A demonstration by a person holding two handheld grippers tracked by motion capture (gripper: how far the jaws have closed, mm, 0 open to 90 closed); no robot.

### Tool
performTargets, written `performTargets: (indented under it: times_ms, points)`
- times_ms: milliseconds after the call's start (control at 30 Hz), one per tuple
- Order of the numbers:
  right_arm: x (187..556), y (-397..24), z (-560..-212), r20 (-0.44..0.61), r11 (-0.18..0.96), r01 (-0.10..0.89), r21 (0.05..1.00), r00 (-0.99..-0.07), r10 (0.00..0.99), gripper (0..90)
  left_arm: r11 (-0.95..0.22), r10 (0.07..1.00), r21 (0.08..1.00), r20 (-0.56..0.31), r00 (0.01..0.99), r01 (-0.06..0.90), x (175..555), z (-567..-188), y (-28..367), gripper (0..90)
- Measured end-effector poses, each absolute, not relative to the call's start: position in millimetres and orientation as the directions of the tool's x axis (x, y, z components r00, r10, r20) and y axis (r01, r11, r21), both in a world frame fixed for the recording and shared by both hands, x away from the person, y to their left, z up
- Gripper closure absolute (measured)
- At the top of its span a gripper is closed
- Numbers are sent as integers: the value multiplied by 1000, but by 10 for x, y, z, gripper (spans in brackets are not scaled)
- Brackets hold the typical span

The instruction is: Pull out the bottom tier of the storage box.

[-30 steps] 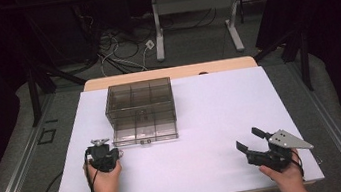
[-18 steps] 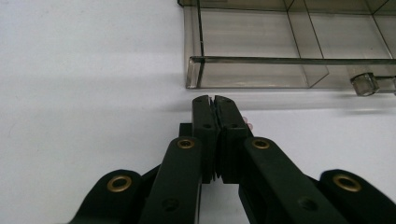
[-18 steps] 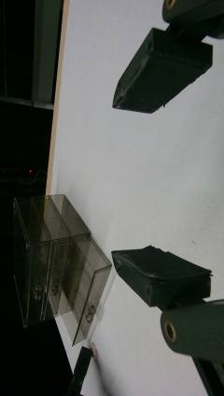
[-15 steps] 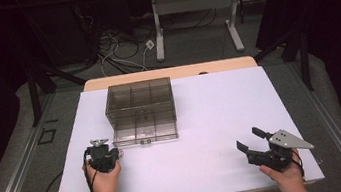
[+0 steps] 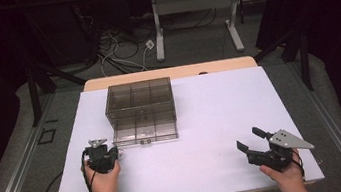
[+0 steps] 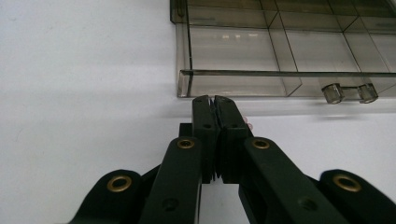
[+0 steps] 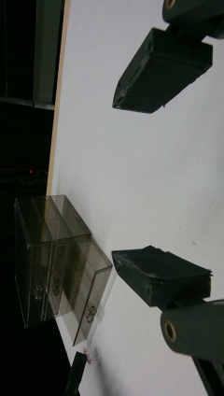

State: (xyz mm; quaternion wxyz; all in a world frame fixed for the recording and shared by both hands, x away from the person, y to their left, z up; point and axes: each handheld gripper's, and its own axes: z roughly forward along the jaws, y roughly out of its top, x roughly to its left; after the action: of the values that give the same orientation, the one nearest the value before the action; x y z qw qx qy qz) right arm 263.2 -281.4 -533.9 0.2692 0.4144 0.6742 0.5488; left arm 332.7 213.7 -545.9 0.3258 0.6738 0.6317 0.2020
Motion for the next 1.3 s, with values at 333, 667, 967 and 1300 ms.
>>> performTargets:
  times_ms: [333, 667, 967, 1300]
  points:
    - [2631, -2808, -5344, 100, 45, 265, 963, -507, 856, 219, 26, 981, 717, -153, 121, 696, 3291, -5399, 2164, 881]
    - [2628, -2808, -5342, 95, 53, 268, 962, -510, 855, 219, 45, 980, 752, -162, 119, 657, 3252, -5352, 2201, 880]
    - [2631, -2810, -5342, 90, 55, 261, 964, -512, 855, 219, 49, 979, 785, -161, 128, 617, 3229, -5322, 2215, 880]
    - [2629, -2810, -5343, 97, 50, 266, 963, -510, 855, 219, 55, 976, 812, -167, 141, 581, 3199, -5268, 2222, 881]
